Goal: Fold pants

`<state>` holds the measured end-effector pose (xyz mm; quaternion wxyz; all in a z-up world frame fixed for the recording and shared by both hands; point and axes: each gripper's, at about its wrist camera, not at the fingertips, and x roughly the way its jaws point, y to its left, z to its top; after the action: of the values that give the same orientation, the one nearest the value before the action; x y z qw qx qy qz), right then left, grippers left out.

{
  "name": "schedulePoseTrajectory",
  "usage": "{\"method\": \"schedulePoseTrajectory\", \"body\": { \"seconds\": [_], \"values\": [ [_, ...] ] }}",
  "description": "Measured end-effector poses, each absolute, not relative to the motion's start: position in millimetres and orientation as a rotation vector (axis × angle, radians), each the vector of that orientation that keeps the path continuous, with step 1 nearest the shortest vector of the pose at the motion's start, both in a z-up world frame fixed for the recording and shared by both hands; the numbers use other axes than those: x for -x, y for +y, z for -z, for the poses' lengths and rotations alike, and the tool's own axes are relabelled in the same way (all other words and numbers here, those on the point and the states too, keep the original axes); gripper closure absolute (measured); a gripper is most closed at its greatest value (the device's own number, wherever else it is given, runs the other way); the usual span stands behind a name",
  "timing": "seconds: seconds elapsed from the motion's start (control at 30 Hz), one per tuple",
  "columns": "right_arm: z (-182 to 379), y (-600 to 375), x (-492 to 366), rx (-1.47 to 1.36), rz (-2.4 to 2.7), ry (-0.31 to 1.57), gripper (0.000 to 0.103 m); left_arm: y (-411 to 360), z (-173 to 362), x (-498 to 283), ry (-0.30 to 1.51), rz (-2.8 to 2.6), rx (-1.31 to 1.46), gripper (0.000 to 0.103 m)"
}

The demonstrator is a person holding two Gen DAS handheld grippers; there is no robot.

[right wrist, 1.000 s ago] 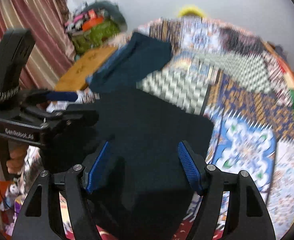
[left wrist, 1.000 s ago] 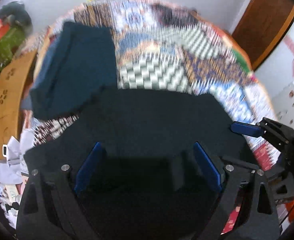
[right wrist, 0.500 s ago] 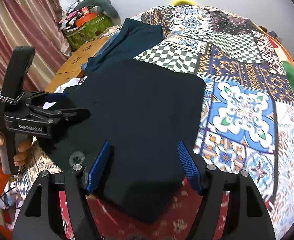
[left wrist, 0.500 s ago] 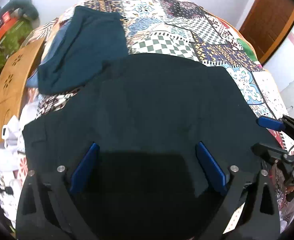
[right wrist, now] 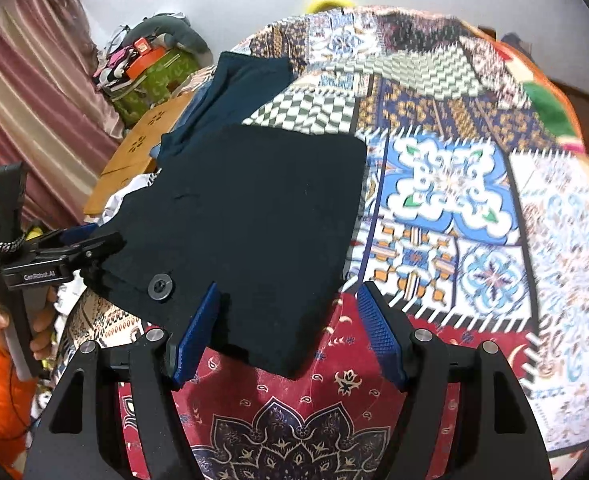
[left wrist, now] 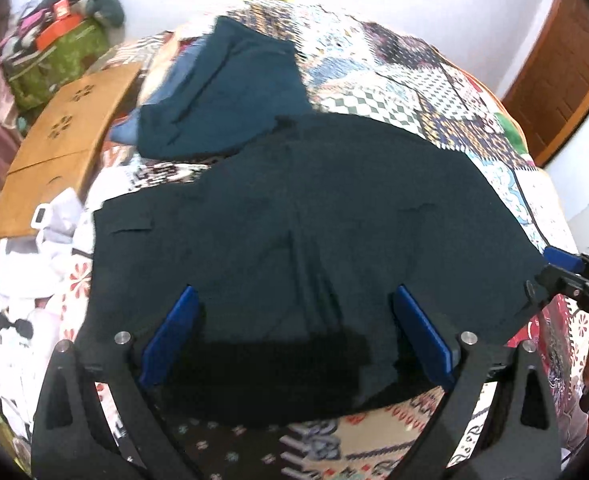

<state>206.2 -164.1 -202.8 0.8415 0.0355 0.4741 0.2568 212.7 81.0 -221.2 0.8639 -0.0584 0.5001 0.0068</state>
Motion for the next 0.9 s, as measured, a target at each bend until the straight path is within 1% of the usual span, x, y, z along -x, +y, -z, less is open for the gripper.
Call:
{"method": "schedulePoseTrajectory", "body": {
  "seconds": [0.23, 0.33, 0.43, 0.5, 0.8, 0.9],
  "values": [
    [172.5, -136.3, -204.7, 0.007, -0.567, 0.881, 0.036, 131.2, 198.1, -181.1, 0.951, -0.105, 0.253, 0.004],
    [166.0, -117.0, -211.1, 0.021, -0.597, 0.858, 0.036, 157.9, 197.4, -170.0, 0.943, -0.131, 0.339, 0.004],
    [169.1, -97.9, -216.4, 0.042, -0.627, 0.855, 0.036, 187.9, 209.1, -159.9, 0.966, -0.15, 0.468, 0.004],
    [174.2, -81.6, -220.1, 0.068, -0.644, 0.863, 0.036, 204.6, 225.9, -154.8, 1.009, -0.154, 0.555, 0.004],
    [211.5, -32.6, -219.7, 0.218, -0.71, 0.96, 0.036, 234.2, 291.0, -134.9, 1.146, -0.119, 0.827, 0.004],
    [212.3, -32.2, -216.3, 0.234, -0.714, 0.953, 0.036, 242.7, 303.3, -135.9, 1.136, -0.095, 0.93, 0.004]
  ]
}}
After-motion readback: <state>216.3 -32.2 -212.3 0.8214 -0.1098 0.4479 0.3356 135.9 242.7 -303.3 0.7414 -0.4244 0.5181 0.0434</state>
